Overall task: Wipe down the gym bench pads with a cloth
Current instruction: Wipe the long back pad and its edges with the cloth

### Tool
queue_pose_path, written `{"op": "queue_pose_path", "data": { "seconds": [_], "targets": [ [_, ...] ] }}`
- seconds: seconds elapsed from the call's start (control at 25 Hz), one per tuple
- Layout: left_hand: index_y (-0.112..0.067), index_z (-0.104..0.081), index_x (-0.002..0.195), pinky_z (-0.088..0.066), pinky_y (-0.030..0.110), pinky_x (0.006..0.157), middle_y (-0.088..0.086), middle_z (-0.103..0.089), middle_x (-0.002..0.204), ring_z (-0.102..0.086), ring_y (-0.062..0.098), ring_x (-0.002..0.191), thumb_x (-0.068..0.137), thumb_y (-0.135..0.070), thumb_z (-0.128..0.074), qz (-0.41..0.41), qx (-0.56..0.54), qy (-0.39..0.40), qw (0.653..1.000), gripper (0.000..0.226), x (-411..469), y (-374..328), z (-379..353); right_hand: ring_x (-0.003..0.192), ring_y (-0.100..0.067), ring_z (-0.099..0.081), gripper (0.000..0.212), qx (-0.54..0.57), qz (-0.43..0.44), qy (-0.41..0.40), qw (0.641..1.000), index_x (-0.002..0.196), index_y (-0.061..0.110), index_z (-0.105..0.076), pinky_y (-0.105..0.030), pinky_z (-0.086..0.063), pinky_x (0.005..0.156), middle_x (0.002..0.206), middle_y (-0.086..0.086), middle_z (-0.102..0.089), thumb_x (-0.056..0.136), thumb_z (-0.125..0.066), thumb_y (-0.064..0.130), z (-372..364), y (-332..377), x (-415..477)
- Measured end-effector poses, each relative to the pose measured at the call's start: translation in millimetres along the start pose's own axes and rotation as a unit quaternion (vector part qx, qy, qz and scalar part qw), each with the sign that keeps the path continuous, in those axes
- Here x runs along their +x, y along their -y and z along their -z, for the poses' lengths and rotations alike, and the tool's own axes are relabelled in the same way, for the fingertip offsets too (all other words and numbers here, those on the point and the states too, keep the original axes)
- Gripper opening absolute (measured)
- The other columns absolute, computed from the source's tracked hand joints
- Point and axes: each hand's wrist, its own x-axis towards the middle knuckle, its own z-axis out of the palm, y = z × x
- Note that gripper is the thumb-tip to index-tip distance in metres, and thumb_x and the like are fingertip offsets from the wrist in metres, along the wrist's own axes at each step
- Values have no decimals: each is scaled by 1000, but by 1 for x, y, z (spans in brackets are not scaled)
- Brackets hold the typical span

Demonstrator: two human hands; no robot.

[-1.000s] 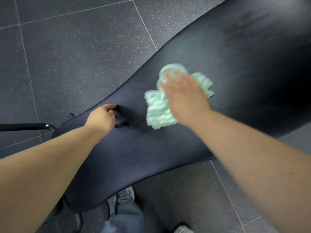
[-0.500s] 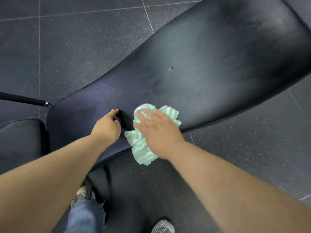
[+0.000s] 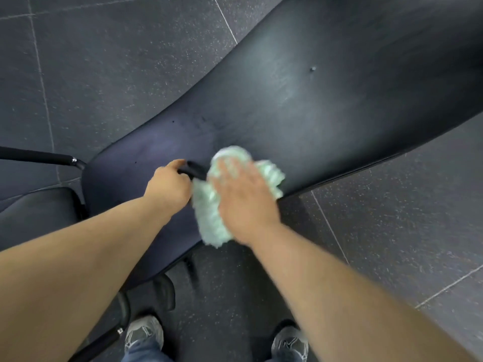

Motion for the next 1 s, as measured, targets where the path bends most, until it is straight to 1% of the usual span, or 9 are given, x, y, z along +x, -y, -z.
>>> {"op": "queue_pose_path", "data": {
  "seconds": [0.12, 0.24, 0.36, 0.44, 0.52, 0.64, 0.76, 0.88, 1.0],
  "targets": [
    [-27, -31, 147, -42, 29, 54, 6, -42, 139, -50, 19, 63, 91, -7, -33, 7, 46, 40, 998, 59, -2, 17, 2, 148, -18, -6, 52, 14, 114, 93, 989, 147, 24, -35, -33, 12, 116, 160, 1, -17, 95, -36, 16, -3, 19, -9],
    [-28, -20, 150, -37, 27, 50, 5, -26, 153, -51, 20, 67, 93, -9, -31, -4, 72, 73, 995, 61, -5, 18, 1, 147, -22, -12, 57, -39, -63, -29, 997, 146, 23, -35, -36, 1, 117, 159, -2, -20, 90, -31, 11, 42, -58, -1],
    [-28, -20, 149, -43, 29, 64, 9, -33, 149, -56, 35, 100, 94, -11, -30, -9, 52, 69, 996, 59, -13, 9, -8, 147, -31, -8, 56, -120, -310, -82, 940, 148, 18, -27, -44, -7, 119, 159, -10, -14, 93, -34, 15, 105, -151, -13],
    [-28, -19, 149, -45, 35, 79, 7, -28, 154, -48, 37, 123, 94, -10, -30, -6, 47, 61, 997, 60, -18, 5, -15, 147, -33, -1, 57, -114, -380, -91, 913, 150, 19, -21, -45, -4, 120, 161, -10, -7, 94, -33, 17, 110, -158, -16],
    [-28, -21, 149, -44, 31, 76, -3, -17, 158, -45, 30, 128, 94, -7, -30, -4, 21, 44, 999, 60, -27, 8, -19, 147, -32, 2, 61, -106, -334, -98, 931, 151, 20, -16, -46, 0, 120, 161, -9, -4, 93, -32, 18, 86, -126, -14],
    [-28, -32, 147, -43, 23, 69, -14, -20, 156, -54, 13, 106, 93, -3, -29, -1, -37, 1, 999, 59, -39, 21, -26, 148, -29, 0, 66, -62, -82, -34, 994, 152, 21, -15, -44, 8, 117, 161, -7, -5, 90, -38, 18, 23, -41, -26],
    [-30, -45, 138, -42, 28, 69, -7, -45, 143, -55, 17, 81, 91, -11, -32, 14, -62, -65, 996, 53, -39, 34, -34, 148, -23, -4, 58, -70, 160, 99, 980, 150, 26, -23, -40, 8, 117, 161, 1, -10, 95, -41, 26, 9, -16, -33],
    [-34, -50, 130, -47, 33, 73, 6, -53, 132, -60, 29, 90, 87, -26, -34, 32, -36, -70, 996, 46, -29, 50, -35, 143, -26, -19, 53, -70, 60, 39, 995, 147, 26, -32, -40, -7, 116, 158, -2, -21, 94, -36, 28, 51, -79, 27],
    [-38, -48, 130, -43, 28, 58, 11, -59, 118, -60, 28, 73, 91, -33, -43, 75, -45, -54, 995, 40, -21, 63, -31, 148, -25, 1, 58, -119, -150, 1, 981, 150, 29, -18, -42, 3, 117, 161, -3, -4, 94, -31, 35, 85, -125, 75]
  ]
}}
